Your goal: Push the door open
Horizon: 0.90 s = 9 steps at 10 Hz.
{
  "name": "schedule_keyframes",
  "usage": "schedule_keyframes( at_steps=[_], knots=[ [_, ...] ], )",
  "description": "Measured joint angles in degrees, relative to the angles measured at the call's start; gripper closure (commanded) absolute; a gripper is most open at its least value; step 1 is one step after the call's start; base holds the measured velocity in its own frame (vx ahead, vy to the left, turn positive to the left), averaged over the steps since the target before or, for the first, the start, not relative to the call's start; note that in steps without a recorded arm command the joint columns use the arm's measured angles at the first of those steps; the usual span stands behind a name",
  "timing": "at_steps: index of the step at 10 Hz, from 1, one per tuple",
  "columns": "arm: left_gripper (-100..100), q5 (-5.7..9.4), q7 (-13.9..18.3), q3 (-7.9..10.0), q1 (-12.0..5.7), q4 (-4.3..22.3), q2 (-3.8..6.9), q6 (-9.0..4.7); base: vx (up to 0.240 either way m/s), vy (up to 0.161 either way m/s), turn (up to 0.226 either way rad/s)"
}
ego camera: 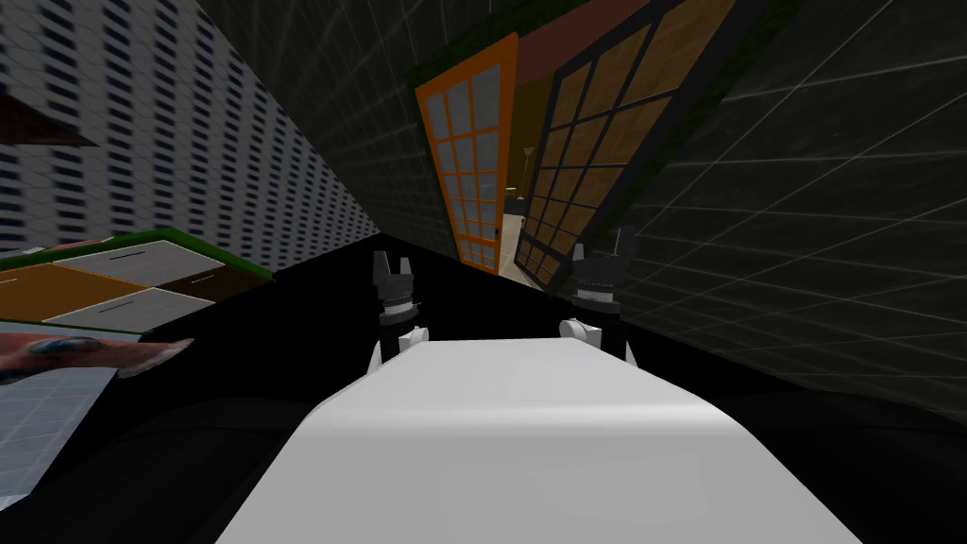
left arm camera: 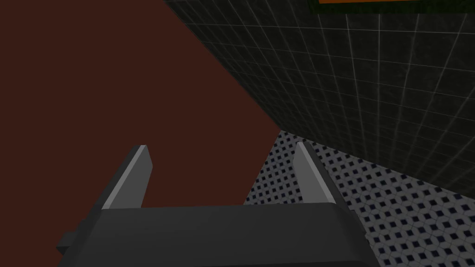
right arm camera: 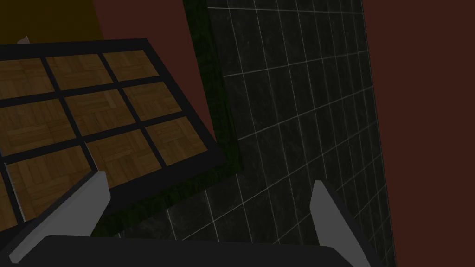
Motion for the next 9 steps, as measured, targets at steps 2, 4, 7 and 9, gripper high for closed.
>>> schedule_keyframes(
  at_steps=[2, 4, 7, 9],
  knots=[
    [-100, 0.94, 0.95, -0.38, -0.66, 1.77, 0.37, -0.26, 0.149, 0.010, -0.119],
    [-100, 2.05, 2.70, -0.32, -1.34, 3.40, 0.98, -0.52, 0.125, 0.024, -0.087],
    [-100, 3.74, 4.92, -0.69, -2.29, 6.70, 1.61, -1.59, 0.106, 0.023, -0.120],
    [-100, 4.80, 6.38, -1.23, -3.28, 9.28, 1.76, -2.21, 0.125, 0.030, -0.153]
  ],
)
